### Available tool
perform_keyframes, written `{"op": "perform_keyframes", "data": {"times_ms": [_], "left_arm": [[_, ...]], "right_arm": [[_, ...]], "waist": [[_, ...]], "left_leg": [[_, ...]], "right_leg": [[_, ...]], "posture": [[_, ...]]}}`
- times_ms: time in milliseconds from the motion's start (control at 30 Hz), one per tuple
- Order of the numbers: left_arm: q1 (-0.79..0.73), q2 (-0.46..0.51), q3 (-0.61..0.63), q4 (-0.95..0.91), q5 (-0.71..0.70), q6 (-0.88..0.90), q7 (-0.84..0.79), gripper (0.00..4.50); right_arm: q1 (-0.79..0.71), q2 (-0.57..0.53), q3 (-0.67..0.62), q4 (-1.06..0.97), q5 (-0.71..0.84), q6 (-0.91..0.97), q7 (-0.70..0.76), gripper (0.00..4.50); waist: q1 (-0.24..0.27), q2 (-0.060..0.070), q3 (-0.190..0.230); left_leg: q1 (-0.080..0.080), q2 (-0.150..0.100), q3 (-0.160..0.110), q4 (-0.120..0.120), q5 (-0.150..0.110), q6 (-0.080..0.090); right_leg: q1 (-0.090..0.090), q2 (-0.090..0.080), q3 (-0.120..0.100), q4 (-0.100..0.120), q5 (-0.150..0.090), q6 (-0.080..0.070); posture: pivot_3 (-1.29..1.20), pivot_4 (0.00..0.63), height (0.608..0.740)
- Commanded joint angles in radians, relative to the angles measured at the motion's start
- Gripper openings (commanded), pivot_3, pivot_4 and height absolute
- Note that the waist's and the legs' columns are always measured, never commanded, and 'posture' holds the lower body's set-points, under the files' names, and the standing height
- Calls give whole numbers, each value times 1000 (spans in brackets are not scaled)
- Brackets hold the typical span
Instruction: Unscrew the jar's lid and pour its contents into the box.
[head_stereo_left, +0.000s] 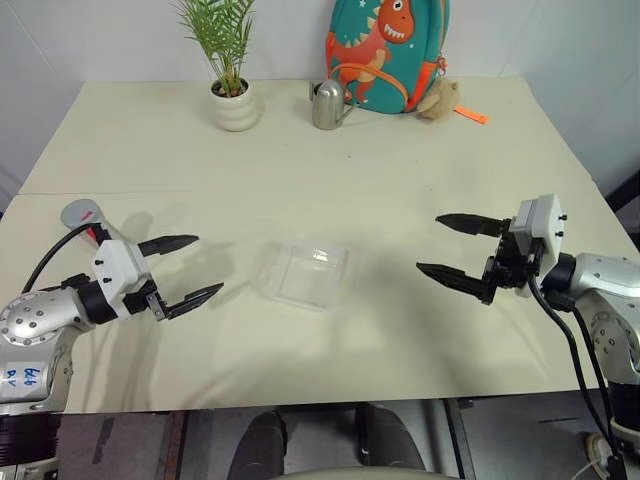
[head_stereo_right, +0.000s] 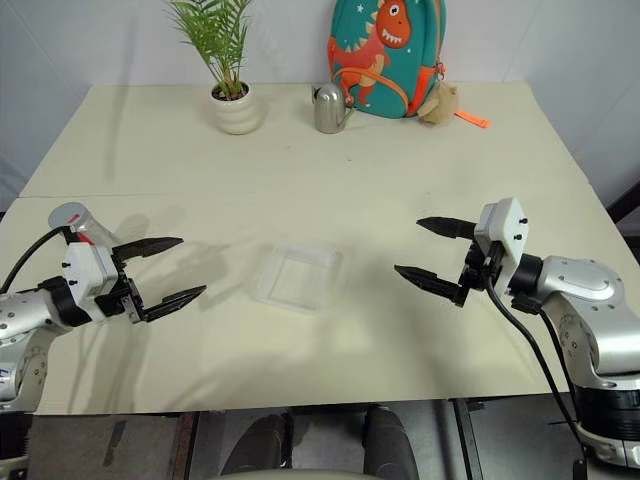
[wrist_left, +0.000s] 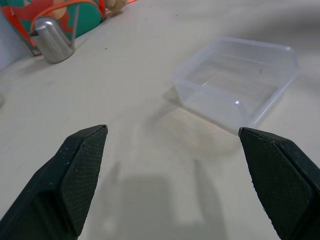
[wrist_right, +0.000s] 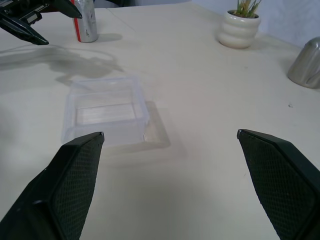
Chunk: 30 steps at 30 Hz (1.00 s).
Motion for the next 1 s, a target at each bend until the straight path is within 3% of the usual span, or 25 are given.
{"op": "perform_keyframes", "data": {"times_ms": [33,167,267,400,500,567,667,767,867,1000], "left_arm": [[51,-9,67,-63,5,-3,54,4481],[171,-78,157,-90,29,-14,172,4481],[256,-194,239,-146,30,12,336,4481],[343,-390,290,-185,209,-52,625,4481],[333,-559,314,-214,213,-5,832,4481],[301,-616,295,-205,229,-2,903,4481],[178,-655,247,-159,295,5,1029,4481],[61,-608,186,-103,412,-10,1088,4481],[-26,-606,158,-68,411,-2,1116,4481],[-106,-591,154,-26,436,14,1182,4481]], "right_arm": [[-9,24,13,-23,14,-7,-3,4500],[-42,60,59,-8,4,-11,3,4500],[-98,93,94,4,6,-11,2,4500],[-212,163,148,46,-15,-16,-18,4500],[-286,224,183,66,-38,-22,-53,4500],[-321,258,204,70,-44,-11,-69,4500],[-351,298,239,67,-52,-1,-78,4500],[-378,330,271,73,-74,-2,-97,4500],[-397,362,289,86,-96,5,-137,4500],[-398,393,318,81,-109,36,-161,4500]], "waist": [[-3,0,0],[-6,0,0],[-8,0,0],[-1,-1,-1],[4,-2,-1],[10,-2,-1],[28,-2,-1],[26,-3,-2],[23,-3,-2],[12,-3,-2]], "left_leg": [[0,0,0,0,0,0],[2,1,3,0,-1,1],[3,1,5,0,-1,1],[4,2,5,2,-2,1],[3,2,4,5,-2,1],[3,2,4,7,-2,1],[1,2,3,12,-2,1],[0,3,3,15,-2,1],[0,3,4,15,-2,1],[0,5,4,14,-2,0]], "right_leg": [[0,0,0,0,0,0],[0,1,2,0,0,0],[0,1,5,0,0,0],[1,2,5,1,1,0],[1,3,5,2,1,0],[1,3,5,3,1,0],[2,4,5,3,2,-1],[3,5,5,1,3,-6],[3,5,6,-1,5,-8],[2,8,6,0,10,1]], "posture": [[0,150,740],[0,150,740],[0,150,740],[0,150,740],[0,150,740],[0,150,740],[0,150,740],[0,150,740],[0,150,740],[0,150,740]]}}
